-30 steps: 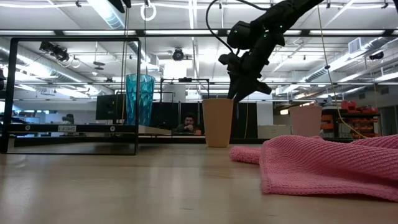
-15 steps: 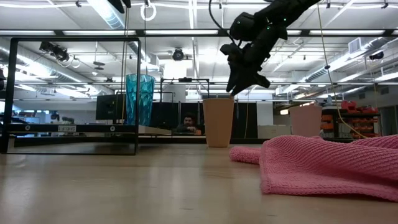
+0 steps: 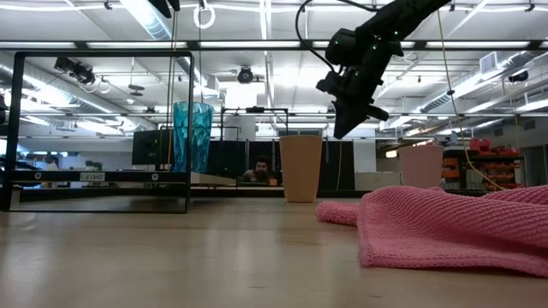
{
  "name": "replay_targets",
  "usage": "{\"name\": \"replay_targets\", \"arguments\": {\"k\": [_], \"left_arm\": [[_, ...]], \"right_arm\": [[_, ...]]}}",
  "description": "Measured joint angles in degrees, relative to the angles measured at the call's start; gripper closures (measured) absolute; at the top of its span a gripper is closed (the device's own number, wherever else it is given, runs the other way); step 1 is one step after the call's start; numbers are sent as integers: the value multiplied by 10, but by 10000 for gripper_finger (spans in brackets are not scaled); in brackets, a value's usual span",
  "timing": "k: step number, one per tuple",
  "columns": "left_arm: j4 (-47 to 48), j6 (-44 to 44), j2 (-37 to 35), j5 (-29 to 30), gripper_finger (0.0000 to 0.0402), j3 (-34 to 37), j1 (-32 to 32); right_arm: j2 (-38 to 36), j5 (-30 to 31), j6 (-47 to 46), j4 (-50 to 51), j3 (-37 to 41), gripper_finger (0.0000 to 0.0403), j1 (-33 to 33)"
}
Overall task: Stack small to large cups/mugs on shelf
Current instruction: Put the orange cup on the shelf
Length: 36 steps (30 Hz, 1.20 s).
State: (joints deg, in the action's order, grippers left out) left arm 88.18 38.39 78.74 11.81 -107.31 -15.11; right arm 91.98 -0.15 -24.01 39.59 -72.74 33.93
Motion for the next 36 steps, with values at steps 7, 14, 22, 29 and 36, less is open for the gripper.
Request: {"name": "replay_targets", "arguments": {"k": [7,14,22,29,36], "left_arm": [[0,0,0,0,284,0,0],[0,0,0,0,281,0,0],[-1,2,0,0,289,0,0],[-1,10,0,1,284,0,0],[-1,12,0,2,291,0,0]], "right_arm": [[0,-21,17,-31,50,398,1],[0,-46,2,-118,84,400,-15],[0,-46,-16,-129,83,401,-18],[4,-48,-41,-145,82,402,-41],[36,-41,-60,-172,82,402,-76]]}}
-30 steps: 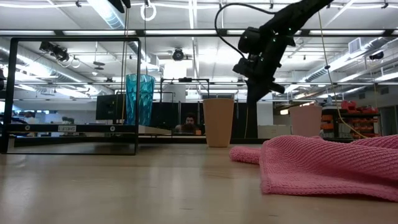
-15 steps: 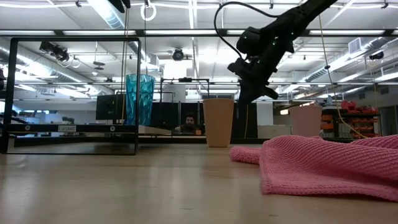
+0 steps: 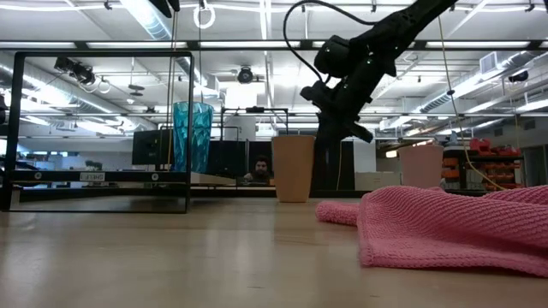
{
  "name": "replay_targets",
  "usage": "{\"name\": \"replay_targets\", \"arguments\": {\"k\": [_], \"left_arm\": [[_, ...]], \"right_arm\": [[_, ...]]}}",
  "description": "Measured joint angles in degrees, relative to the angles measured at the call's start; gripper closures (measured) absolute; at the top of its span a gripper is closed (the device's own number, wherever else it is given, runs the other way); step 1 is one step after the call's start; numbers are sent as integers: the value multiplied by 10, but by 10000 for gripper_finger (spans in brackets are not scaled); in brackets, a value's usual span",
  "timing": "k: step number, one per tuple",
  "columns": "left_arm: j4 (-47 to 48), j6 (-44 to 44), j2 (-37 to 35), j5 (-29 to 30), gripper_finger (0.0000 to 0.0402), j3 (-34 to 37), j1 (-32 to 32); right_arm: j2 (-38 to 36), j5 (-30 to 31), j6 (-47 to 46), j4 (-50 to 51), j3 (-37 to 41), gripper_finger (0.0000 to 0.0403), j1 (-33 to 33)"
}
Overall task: Stack small to large cups/mugs on shelf
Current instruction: Put the orange cup on the shelf
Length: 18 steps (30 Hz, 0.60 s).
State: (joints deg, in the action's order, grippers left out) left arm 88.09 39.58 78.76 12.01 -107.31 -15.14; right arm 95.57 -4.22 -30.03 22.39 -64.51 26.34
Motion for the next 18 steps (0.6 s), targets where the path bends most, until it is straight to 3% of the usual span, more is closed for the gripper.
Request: {"name": "replay_targets", "arguments": {"k": [13,18], "left_arm": [[0,3,0,27,293,0,36],[0,3,0,39,294,0,45]], "right_arm": [[44,-5,-28,-48,0,403,-66],[45,22,-26,-39,0,403,-68]]}}
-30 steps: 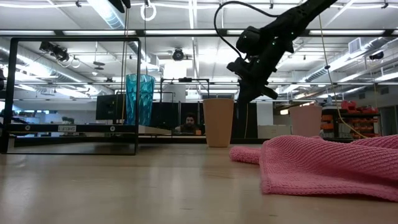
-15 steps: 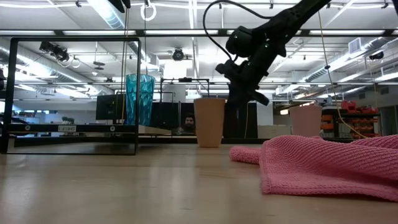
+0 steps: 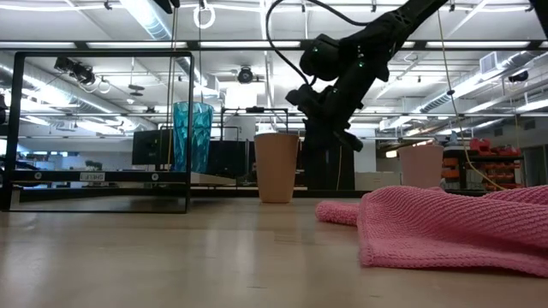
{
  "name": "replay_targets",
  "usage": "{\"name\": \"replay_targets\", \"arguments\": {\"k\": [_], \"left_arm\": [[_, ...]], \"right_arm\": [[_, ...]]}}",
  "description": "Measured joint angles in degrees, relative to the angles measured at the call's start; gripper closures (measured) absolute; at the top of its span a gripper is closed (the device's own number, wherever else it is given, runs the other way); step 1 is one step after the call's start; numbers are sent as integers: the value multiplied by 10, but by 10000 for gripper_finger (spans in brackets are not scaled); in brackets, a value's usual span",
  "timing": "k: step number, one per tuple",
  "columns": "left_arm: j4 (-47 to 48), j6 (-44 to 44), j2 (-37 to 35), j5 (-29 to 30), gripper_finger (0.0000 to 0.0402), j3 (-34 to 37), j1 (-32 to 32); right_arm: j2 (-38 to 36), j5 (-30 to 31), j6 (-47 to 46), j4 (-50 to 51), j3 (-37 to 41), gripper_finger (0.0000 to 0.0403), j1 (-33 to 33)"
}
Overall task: Stack small to large cups/mugs on shelf
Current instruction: Put the orange cup on the shelf
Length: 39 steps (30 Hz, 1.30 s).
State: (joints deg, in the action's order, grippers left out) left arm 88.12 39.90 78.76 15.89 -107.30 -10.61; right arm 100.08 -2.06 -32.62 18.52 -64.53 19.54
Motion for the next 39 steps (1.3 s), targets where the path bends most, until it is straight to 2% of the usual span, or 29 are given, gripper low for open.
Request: {"name": "replay_targets", "arguments": {"k": [6,13,39], "left_arm": [[-1,3,0,0,294,0,0],[0,4,0,9,294,0,0],[-5,14,0,21,294,0,0]], "right_arm": [[-17,22,1,-9,-6,403,43],[-14,-10,-4,-79,-8,403,68],[-14,-14,-34,-77,-8,403,-38]]}}
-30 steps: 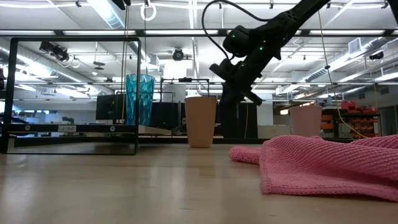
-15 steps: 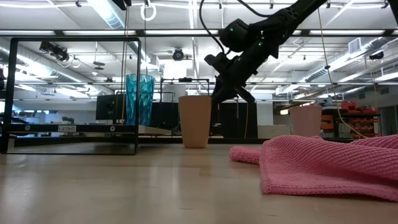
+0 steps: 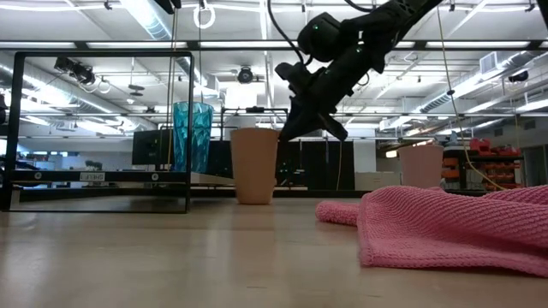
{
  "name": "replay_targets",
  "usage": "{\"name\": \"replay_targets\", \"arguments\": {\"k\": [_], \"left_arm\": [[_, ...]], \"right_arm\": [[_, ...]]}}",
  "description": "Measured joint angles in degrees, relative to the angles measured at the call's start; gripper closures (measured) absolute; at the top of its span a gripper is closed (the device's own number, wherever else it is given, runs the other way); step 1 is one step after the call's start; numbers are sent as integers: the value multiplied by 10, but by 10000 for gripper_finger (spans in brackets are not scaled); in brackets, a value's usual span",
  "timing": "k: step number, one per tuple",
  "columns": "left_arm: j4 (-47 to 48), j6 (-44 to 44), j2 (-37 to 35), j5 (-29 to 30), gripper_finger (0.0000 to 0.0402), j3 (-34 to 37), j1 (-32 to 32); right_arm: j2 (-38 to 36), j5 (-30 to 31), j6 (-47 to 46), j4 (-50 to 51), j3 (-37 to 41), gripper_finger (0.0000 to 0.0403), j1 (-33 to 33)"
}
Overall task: Stack small to large cups/mugs on shelf
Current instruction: Put the orange cup on the shelf
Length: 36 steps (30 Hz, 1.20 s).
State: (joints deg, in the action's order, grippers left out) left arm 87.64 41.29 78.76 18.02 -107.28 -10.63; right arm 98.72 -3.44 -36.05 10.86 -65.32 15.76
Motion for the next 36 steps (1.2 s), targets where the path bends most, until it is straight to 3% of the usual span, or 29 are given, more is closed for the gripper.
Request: {"name": "replay_targets", "arguments": {"k": [8,15,36], "left_arm": [[0,4,0,0,294,0,0],[0,5,0,0,294,0,0],[1,6,0,0,294,0,0]], "right_arm": [[1,10,1,67,0,403,-13],[1,28,-23,8,0,403,-17],[1,4,-50,-31,1,403,-21]]}}
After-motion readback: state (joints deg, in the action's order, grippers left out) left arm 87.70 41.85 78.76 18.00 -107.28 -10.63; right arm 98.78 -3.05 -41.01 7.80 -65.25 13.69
